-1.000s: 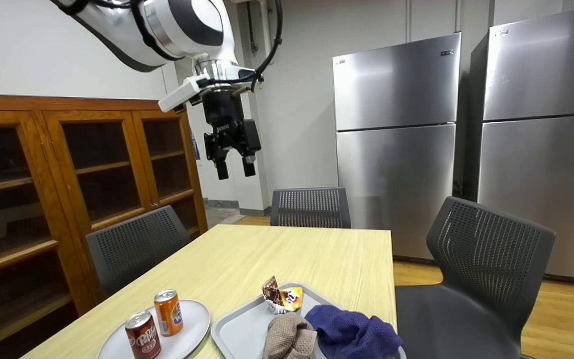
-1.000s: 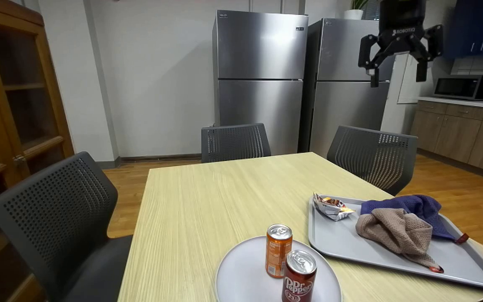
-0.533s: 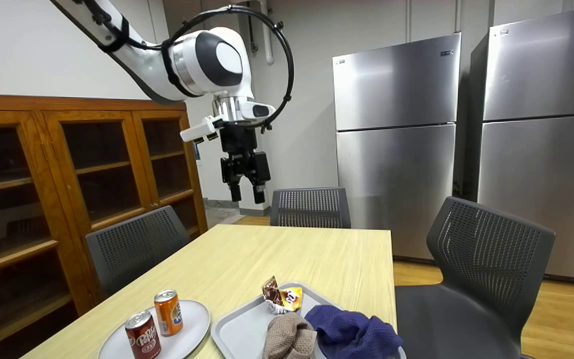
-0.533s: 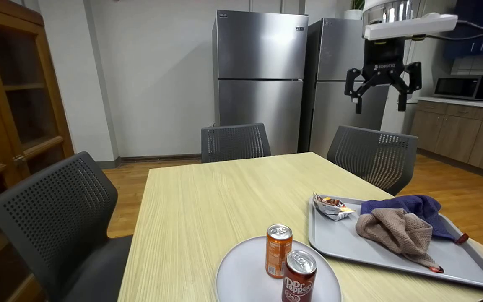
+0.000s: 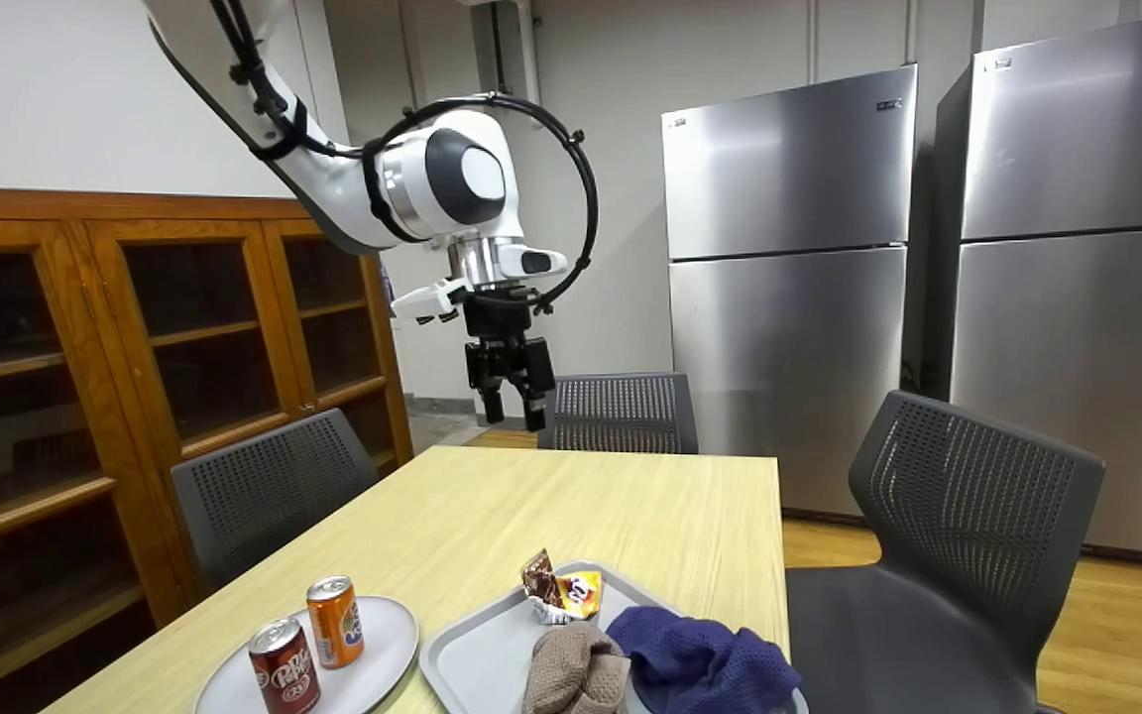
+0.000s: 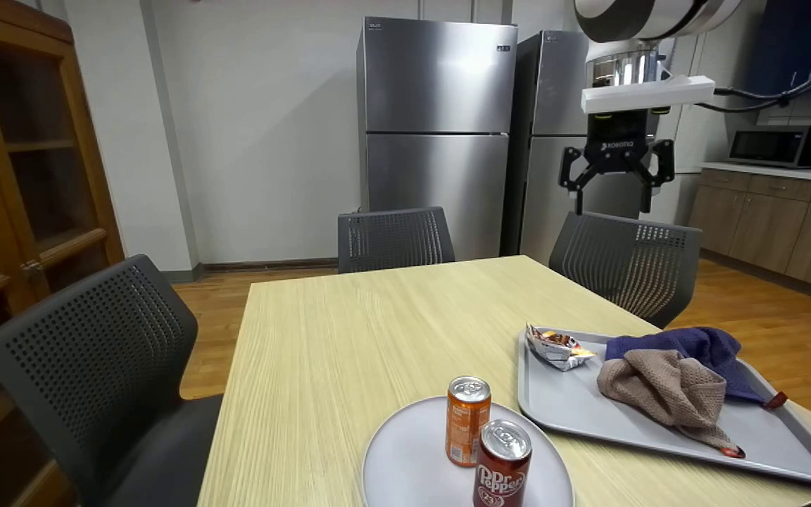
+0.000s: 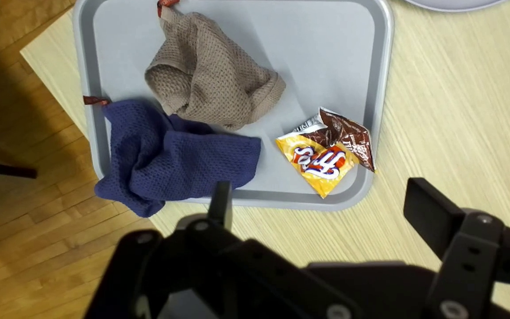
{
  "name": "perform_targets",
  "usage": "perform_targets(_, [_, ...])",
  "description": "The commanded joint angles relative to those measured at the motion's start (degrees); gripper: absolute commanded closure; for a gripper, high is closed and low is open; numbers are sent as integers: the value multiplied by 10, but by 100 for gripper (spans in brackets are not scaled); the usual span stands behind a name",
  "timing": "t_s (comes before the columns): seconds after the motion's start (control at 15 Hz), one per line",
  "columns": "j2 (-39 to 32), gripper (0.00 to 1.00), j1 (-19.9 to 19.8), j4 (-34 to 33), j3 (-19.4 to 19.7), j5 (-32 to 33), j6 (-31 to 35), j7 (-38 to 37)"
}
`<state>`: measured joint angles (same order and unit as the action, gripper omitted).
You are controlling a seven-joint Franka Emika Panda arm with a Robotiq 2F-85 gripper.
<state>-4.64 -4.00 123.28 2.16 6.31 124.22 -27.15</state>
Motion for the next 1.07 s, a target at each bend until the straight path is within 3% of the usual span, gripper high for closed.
perform_targets(0.0, [-5, 0, 9, -5, 8, 1, -2, 1])
perform_targets(0.4, [-11, 0, 12, -12, 8, 1, -1, 1])
perform_targets(0.6, [-27, 0, 16, -16, 4, -32, -21, -24])
perform_targets(1.0, [-90, 0, 22, -28, 14, -99, 6, -144])
